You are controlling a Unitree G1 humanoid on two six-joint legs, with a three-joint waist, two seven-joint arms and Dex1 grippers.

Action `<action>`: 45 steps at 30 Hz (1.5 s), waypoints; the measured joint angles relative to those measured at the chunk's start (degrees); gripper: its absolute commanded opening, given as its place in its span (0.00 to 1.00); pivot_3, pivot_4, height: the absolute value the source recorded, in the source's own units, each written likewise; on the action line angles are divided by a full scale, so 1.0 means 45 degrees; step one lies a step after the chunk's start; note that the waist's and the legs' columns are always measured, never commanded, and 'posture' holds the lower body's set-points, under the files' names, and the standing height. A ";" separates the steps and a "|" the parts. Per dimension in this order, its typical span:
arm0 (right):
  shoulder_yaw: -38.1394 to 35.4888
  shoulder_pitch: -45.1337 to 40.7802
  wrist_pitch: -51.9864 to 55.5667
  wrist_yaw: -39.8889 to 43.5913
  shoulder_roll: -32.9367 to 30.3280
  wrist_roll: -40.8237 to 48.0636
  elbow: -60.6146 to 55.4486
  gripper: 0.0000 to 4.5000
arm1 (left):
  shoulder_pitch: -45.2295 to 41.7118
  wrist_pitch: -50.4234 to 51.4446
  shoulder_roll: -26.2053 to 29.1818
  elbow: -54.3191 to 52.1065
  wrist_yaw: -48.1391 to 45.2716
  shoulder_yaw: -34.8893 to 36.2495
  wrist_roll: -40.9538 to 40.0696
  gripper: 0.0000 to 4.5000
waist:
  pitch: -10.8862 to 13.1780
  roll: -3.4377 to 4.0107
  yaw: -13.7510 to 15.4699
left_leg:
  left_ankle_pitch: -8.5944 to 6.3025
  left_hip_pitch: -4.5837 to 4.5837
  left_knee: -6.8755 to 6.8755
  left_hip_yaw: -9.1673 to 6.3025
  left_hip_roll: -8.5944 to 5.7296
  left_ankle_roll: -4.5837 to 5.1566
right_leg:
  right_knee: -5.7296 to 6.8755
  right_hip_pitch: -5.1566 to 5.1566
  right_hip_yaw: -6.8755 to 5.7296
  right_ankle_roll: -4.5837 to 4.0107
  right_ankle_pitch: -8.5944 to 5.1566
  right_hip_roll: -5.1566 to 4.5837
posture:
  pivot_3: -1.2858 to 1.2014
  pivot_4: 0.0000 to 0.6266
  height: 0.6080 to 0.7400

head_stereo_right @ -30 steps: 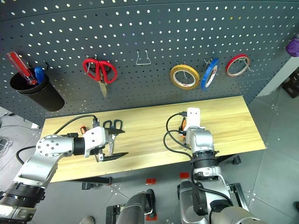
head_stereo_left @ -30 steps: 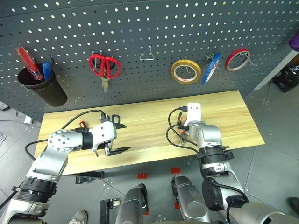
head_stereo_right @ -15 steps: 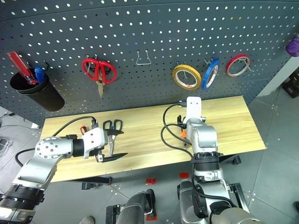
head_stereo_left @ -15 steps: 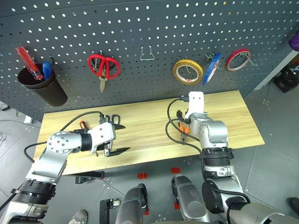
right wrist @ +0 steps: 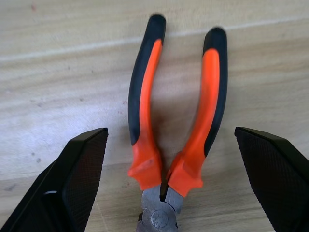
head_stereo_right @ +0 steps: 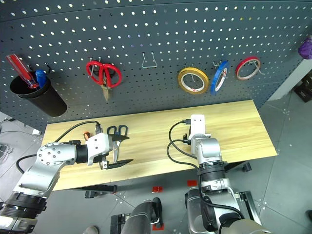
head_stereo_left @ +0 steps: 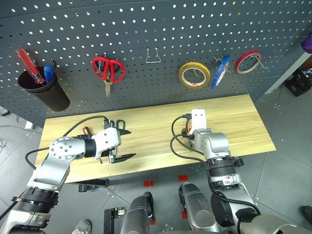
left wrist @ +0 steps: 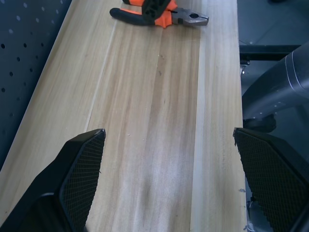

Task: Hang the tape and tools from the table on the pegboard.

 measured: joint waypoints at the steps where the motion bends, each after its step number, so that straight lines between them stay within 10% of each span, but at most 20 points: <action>1: 0.0011 0.0000 -0.0157 -0.0013 0.0000 0.0001 0.0264 1.00 | -0.0001 0.0002 0.0000 -0.0001 -0.0001 0.0000 -0.0002 0.99 | -0.0001 -0.0001 0.0000 | 0.0000 0.0000 0.0000 0.0000 0.0000 0.0000 | 0.0000 0.0001 -0.0001 0.0000 0.0000 0.0000 | 0.38 0.44 1.00; 5: 0.0131 -0.0070 -0.1185 0.0042 -0.0004 -0.0004 0.1463 1.00 | -0.0013 0.0016 -0.0016 -0.0005 -0.0005 0.0001 -0.0002 0.99 | -0.0019 -0.0017 -0.0017 | 0.0000 0.0005 0.0001 0.0003 0.0002 0.0000 | 0.0000 0.0006 0.0000 0.0000 0.0000 0.0002 | 0.38 0.44 1.00; 12: 0.0215 -0.0808 -0.2281 0.0277 -0.0062 -0.0019 0.3072 0.59 | -0.0017 0.0026 -0.0047 -0.0008 0.0022 0.0000 -0.0001 0.99 | -0.0075 -0.0051 -0.0027 | 0.0000 0.0012 0.0006 0.0001 0.0008 0.0000 | -0.0001 0.0017 -0.0001 0.0000 0.0000 0.0011 | 0.39 0.43 1.00; 19: 0.0878 -0.0560 -0.2374 0.1267 -0.0429 -0.0083 0.2779 0.59 | 0.0400 0.0518 -0.0286 -0.0497 0.0292 0.0247 -0.0294 0.99 | -0.0088 -0.0060 -0.0012 | 0.0000 0.0008 0.0005 -0.0001 0.0012 0.0000 | -0.0002 0.0011 0.0001 0.0000 0.0000 0.0011 | 0.39 0.44 1.00; 33: 0.4506 0.3465 -0.3013 0.3315 -0.1057 -0.0240 -0.7995 0.59 | 0.2637 0.3067 -0.1617 -0.3099 0.2276 0.3208 -0.3241 0.99 | -0.0085 -0.0056 0.0079 | -0.0002 -0.0025 0.0010 -0.0003 0.0052 -0.0003 | 0.0001 -0.0029 0.0010 0.0000 0.0000 0.0049 | 0.40 0.47 1.00; 45: 0.4294 -0.1434 -0.7520 0.3424 -0.0018 -0.0122 -0.5551 0.59 | 0.2231 0.4749 -0.1741 -0.4542 0.3667 0.4068 -0.4345 0.99 | -0.0082 -0.0059 0.0447 | 0.0001 -0.0024 0.0020 0.0009 0.0116 -0.0031 | -0.0009 -0.0033 0.0002 -0.0048 0.0029 0.0110 | 0.42 0.50 1.00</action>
